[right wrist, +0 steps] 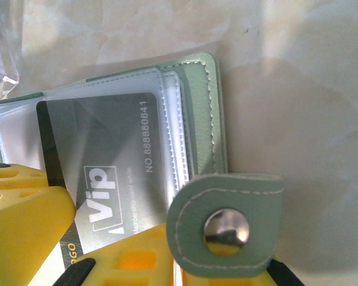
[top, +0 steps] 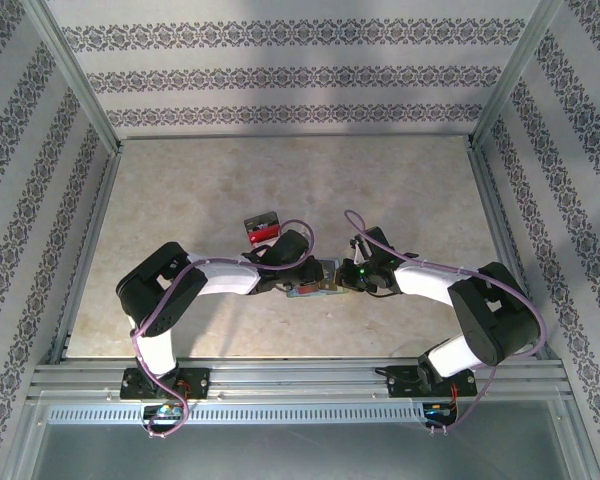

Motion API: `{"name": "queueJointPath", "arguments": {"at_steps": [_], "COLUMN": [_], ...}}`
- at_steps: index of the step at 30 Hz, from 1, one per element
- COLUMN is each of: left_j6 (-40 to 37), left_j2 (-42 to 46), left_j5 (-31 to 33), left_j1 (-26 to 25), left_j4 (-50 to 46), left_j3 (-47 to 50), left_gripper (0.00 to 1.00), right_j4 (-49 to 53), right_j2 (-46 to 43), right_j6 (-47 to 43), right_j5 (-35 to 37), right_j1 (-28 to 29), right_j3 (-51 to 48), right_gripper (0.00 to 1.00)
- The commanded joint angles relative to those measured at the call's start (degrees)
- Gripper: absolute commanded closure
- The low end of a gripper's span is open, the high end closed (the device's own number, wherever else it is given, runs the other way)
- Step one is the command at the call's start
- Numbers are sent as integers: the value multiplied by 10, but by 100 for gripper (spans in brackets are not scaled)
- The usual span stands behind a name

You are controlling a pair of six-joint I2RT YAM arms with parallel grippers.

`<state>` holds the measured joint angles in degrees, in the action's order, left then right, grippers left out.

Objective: Take the credit cards out of the card holder

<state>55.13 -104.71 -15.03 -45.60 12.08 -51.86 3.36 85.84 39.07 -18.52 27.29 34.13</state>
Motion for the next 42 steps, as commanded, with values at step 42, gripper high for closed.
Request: {"name": "queueJointPath", "arguments": {"at_steps": [42], "left_j6": [-1], "left_j2": [33], "left_j5": [-47], "left_j1": [39], "left_j4": [45], "left_j3": [53], "left_gripper": [100], "right_j4": [53], "right_j2": [-13], "right_j6": [18], "right_j5": [42], "right_j1": [-5], "right_j3": [-20], "right_gripper": [89]}}
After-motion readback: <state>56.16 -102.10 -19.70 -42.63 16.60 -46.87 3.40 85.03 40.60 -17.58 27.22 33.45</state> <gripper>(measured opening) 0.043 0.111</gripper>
